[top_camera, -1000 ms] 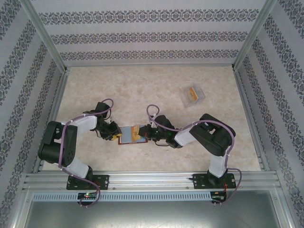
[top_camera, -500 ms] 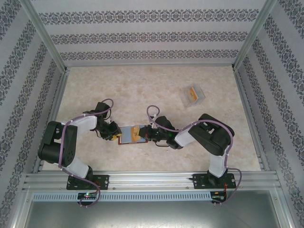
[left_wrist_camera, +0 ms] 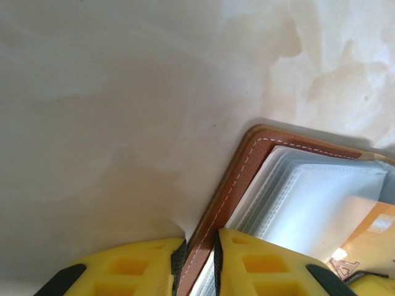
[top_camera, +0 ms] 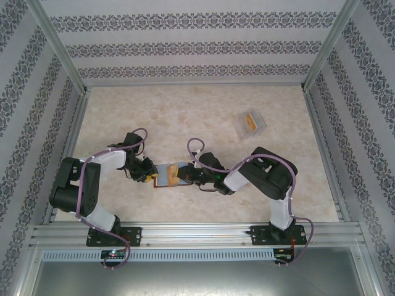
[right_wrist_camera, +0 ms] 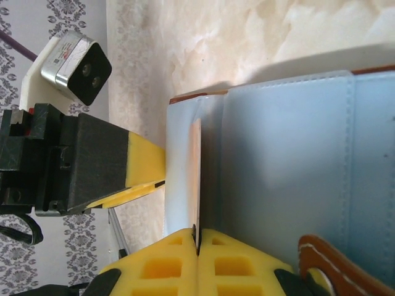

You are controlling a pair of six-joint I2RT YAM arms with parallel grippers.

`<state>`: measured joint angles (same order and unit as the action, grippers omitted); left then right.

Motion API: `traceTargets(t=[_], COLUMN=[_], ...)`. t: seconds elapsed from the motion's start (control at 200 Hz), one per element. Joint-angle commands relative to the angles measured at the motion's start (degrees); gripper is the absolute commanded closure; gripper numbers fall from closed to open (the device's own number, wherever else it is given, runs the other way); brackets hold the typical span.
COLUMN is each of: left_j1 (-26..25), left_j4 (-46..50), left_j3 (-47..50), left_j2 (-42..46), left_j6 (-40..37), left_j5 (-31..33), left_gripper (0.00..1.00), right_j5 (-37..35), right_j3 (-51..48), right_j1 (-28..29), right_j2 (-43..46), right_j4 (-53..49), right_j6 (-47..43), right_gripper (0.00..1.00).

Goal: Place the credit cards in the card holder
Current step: Insert the credit card into the card slot.

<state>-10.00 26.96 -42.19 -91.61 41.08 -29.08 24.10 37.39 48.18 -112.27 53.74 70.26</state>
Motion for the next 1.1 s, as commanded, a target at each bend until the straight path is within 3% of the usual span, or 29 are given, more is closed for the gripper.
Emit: traceTargets(t=[0.0, 0.545, 0.66, 0.924, 1.094], left_j1=[-2.52, -2.56, -2.56, -2.54, -2.57], left_j4=[-12.54, -13.52, -13.2, -12.81, -12.63], left_j3=[5.54, 6.1, 6.17, 5.79, 5.54], left_j2=[-9.18, -8.52, -8.06, -7.88, -7.83], left_j6=[0.54, 1.47, 1.37, 1.3, 1.19], left_j5=[3.05, 1.68, 2.0, 2.01, 2.1], left_gripper=[0.76, 0.76, 0.76, 0.76, 0.75], right_j5=[-0.99, -6.67, -7.4, -10.36, -10.7], right_j3=[0.82, 2.95, 3.04, 2.31, 4.26], right_j1=[0.59, 3.6, 4.22, 4.2, 3.98], right_j2=[-2.83, -5.15, -4.64, 3.26, 6.22], right_j4=[3.9, 5.59, 4.71, -9.74, -17.94], right_j6=[1.77, 2.84, 3.0, -1.36, -5.11], right_gripper=[1.0, 1.0, 0.96, 0.79, 0.74])
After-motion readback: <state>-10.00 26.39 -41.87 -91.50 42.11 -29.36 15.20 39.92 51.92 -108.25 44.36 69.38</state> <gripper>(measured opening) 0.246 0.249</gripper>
